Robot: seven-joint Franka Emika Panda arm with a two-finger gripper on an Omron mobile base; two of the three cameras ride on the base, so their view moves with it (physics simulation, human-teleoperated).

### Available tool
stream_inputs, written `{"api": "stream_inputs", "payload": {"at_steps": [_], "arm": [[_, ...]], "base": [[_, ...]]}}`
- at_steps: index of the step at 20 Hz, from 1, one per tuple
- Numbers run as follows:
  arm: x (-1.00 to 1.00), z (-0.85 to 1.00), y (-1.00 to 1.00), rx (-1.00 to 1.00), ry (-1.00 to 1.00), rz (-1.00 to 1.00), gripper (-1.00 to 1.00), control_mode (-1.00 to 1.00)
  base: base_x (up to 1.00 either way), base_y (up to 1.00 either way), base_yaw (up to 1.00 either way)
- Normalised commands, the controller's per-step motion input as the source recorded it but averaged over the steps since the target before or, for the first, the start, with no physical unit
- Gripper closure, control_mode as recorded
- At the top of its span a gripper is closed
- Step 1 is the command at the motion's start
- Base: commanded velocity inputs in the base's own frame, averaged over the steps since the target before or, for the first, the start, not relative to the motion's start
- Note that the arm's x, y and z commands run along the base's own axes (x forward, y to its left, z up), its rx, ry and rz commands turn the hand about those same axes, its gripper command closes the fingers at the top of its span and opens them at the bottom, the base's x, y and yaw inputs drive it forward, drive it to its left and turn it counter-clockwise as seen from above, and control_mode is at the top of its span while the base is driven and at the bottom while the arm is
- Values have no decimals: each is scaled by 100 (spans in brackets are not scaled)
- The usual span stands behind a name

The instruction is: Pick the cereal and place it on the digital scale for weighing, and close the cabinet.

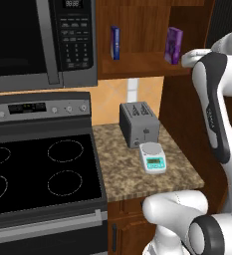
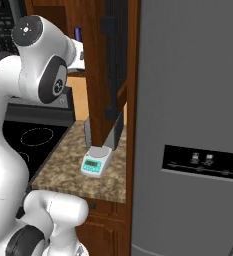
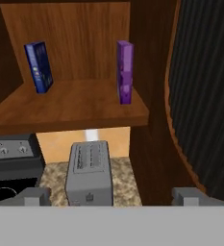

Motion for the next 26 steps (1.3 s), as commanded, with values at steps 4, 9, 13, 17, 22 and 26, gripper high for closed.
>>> {"api": "stream_inputs", "payload": {"at_steps": [4, 9, 13, 17, 22, 26], "arm": [[33, 21, 0, 0, 1, -1, -100, -100], [31, 0, 0, -8, -5, -8, -100, -100], [44, 0, 0, -10, -7, -15, -100, -100], [44, 0, -16, -2, -2, -7, -100, -100], [40, 0, -26, 0, 0, 0, -100, -100], [52, 0, -5, 0, 0, 0, -100, -100]], "base": [[0, 0, 0], [0, 0, 0], [0, 0, 0], [0, 0, 0], [0, 0, 0], [0, 0, 0]]}}
